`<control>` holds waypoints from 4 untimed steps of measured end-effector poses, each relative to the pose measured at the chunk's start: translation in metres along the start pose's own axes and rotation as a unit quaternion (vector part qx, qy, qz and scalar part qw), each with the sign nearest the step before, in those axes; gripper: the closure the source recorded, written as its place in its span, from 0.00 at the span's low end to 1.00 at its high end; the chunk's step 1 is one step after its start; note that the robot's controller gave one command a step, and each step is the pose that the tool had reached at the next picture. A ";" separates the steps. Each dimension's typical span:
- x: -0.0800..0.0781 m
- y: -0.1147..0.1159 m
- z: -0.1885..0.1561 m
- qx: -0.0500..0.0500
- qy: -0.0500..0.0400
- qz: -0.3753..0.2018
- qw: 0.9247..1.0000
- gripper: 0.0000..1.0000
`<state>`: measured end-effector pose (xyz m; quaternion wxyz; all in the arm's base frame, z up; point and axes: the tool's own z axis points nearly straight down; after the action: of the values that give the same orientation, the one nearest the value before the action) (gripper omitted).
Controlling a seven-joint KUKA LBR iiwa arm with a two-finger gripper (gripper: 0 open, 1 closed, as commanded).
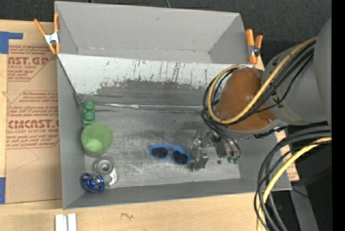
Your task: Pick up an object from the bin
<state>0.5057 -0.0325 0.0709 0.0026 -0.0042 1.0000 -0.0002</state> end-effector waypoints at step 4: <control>-0.023 0.083 -0.124 -0.001 -0.002 -0.194 0.981 1.00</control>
Offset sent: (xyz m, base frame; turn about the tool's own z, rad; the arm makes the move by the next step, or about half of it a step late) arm 0.0000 0.0000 0.0000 0.0000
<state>0.5277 0.0510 0.1951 0.0044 -0.1984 0.9801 0.0000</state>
